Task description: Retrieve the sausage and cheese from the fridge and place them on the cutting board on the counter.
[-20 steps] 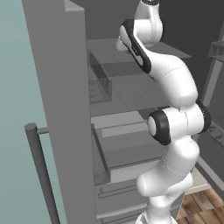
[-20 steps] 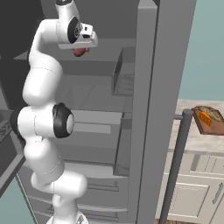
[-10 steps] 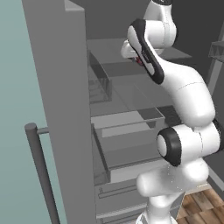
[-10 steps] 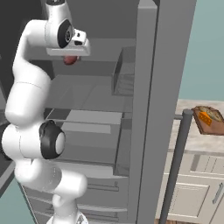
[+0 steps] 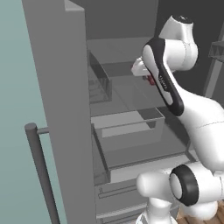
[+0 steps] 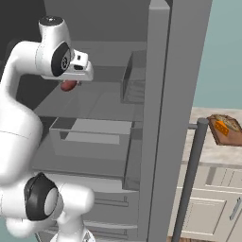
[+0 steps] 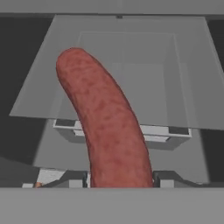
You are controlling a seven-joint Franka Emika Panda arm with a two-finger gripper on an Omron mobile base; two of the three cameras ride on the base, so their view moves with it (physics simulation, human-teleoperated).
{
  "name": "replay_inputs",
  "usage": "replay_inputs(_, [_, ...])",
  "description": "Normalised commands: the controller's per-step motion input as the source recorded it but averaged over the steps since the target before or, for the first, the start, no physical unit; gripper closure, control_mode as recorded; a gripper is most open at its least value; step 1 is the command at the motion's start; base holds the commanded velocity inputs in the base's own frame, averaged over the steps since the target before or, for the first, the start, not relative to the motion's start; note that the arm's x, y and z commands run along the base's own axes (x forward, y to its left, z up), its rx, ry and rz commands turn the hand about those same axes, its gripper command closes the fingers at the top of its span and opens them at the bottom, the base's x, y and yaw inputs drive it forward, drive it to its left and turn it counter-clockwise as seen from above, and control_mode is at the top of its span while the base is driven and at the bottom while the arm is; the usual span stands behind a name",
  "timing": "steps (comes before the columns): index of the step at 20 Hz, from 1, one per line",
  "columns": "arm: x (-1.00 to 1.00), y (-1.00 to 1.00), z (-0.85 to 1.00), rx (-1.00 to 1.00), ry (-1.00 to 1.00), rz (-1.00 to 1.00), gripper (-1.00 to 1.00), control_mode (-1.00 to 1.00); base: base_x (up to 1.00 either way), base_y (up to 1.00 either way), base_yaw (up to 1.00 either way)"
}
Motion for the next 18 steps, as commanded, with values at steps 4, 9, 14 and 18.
replay_inputs(4, [-1.00, -0.17, -0.43, 0.04, 0.00, 0.02, 1.00, -1.00, 0.00, 0.00, 0.00])
replay_inputs(9, [-0.77, -0.03, -0.78, 0.01, 0.00, 0.00, 1.00, -1.00, 0.00, 0.00, 0.00])
replay_inputs(14, [-0.24, 0.01, -0.71, 0.00, -0.02, 0.00, 1.00, -1.00, 0.00, 0.00, 0.00])
replay_inputs(18, [0.00, 0.00, -0.55, 0.00, -0.01, 0.00, 1.00, -1.00, 0.00, 0.00, 0.00])
